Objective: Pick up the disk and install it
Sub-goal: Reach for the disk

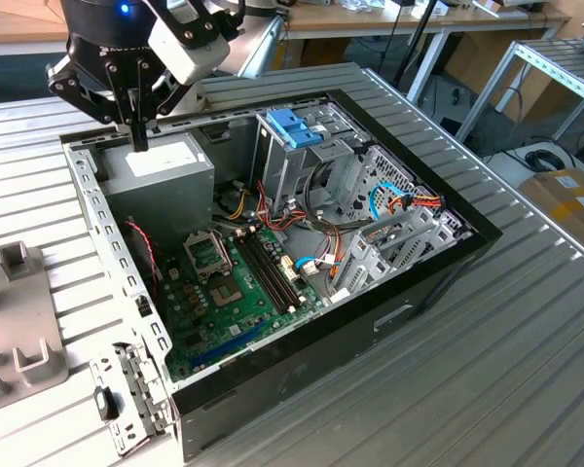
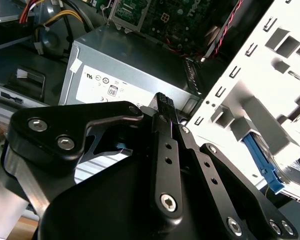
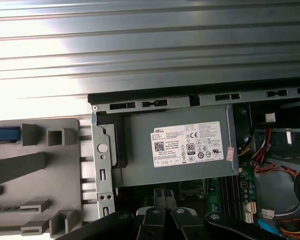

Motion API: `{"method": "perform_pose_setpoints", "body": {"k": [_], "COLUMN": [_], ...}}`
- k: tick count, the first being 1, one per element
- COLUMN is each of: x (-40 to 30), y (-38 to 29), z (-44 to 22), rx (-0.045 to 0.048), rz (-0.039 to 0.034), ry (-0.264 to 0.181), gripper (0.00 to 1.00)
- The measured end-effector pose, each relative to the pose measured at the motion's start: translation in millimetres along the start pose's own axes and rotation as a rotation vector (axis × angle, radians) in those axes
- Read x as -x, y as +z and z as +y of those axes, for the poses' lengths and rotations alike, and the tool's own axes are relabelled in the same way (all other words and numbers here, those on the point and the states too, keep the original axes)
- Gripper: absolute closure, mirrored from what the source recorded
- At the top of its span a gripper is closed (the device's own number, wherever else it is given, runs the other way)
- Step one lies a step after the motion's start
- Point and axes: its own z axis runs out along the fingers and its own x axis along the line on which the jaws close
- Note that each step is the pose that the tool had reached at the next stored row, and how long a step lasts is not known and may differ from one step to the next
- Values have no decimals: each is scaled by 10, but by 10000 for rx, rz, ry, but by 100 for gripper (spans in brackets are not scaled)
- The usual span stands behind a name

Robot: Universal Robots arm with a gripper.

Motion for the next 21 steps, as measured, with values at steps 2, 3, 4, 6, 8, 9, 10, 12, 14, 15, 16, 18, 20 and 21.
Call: {"method": "perform_pose_setpoints", "body": {"k": [2,3,4,6,8,9,10,12,14,15,16,18,20,21], "x": [-5,-8,-10,-16,-24,-27,-31,-37,-45,-47,-50,-55,-62,-64], "y": [0,0,0,-1,0,-1,-1,-1,-1,-1,-1,-2,-2,-2], "z": [0,-1,-1,-1,-2,-2,-2,-3,-3,-4,-4,-4,-5,-5], "rx": [0,0,0,0,1,0,1,0,0,0,0,0,0,1], "rz": [0,0,0,0,0,0,0,1,0,0,0,0,0,0], "ry": [0,0,0,0,0,0,-1,0,0,0,0,0,0,0], "gripper": [89,89,89,89,89,89,89,89,89,89,89,89,89,89]}}
